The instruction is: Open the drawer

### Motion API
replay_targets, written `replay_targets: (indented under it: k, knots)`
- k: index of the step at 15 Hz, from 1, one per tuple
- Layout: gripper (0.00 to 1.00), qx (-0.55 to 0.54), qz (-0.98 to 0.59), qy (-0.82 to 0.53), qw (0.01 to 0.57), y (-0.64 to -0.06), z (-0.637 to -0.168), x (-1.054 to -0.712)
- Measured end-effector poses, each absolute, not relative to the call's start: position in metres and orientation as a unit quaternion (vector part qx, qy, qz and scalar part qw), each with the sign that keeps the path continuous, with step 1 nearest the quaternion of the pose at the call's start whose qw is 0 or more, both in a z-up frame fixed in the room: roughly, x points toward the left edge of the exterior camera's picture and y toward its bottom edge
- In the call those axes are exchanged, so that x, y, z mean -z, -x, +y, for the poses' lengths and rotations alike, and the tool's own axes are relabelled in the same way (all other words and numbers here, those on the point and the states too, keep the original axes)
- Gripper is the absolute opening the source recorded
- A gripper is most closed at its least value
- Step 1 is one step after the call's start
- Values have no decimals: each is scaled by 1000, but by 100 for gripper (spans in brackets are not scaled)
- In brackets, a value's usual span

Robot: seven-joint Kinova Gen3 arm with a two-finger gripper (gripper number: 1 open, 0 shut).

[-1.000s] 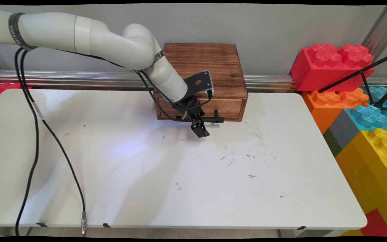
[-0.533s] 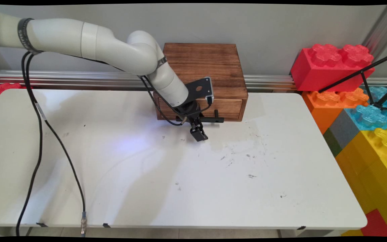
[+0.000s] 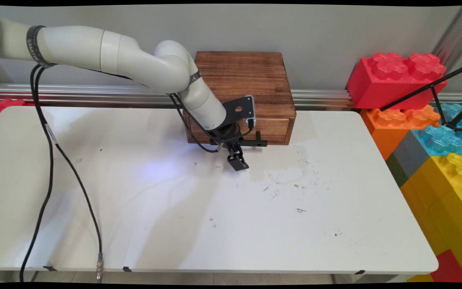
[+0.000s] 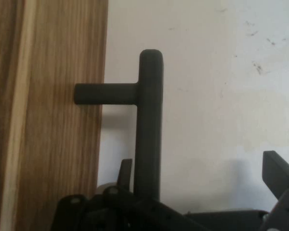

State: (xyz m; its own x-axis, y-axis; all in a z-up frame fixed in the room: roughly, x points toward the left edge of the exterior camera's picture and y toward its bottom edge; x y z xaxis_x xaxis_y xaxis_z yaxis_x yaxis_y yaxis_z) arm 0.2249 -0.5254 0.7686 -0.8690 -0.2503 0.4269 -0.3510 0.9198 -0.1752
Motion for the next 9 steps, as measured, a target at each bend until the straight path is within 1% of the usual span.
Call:
replay_targets:
  k: [9]
  knots:
    - [100,-103,-962,-133,217,-213,-496,-769]
